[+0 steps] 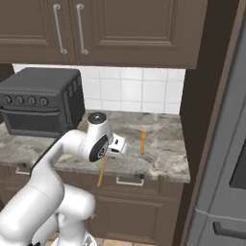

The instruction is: Organize the utensils by type. Pick up the wooden spoons from the counter and place them in the open cabinet. Then pick up the metallic utensils from the counter and place them in the open drawer.

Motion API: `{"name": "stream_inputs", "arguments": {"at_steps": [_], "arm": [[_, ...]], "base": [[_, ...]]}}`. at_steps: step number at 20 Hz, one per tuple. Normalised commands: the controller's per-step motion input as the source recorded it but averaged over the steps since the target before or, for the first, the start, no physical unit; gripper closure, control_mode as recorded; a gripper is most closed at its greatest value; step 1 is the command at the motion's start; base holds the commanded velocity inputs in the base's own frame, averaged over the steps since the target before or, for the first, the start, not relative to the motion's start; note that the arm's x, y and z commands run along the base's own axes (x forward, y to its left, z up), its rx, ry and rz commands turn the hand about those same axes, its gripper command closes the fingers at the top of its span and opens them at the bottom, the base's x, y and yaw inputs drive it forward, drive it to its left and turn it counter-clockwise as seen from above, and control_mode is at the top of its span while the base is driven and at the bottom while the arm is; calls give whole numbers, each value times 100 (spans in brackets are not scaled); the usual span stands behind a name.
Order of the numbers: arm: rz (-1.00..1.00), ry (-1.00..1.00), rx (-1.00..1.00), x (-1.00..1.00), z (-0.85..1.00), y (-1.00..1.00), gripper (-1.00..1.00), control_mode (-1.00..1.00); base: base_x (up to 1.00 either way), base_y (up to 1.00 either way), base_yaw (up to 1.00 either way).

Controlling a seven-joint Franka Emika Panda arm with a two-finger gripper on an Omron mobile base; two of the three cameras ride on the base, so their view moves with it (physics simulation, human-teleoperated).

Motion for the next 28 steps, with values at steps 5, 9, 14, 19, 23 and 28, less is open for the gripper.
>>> {"name": "stream_inputs", "arguments": {"at_steps": [5,9,14,19,23,28], "arm": [[0,0,0,0,0,0,100,100],[0,0,0,0,0,0,100,100],[0,0,0,0,0,0,100,100],[0,0,0,0,0,0,100,100],[0,0,0,0,0,0,100,100],[0,0,0,0,0,0,100,100]], "base": [[-42,7,-71],[-19,9,-93],[-13,1,-99],[-3,-19,-86],[0,-32,-84],[0,-22,-97]]}}
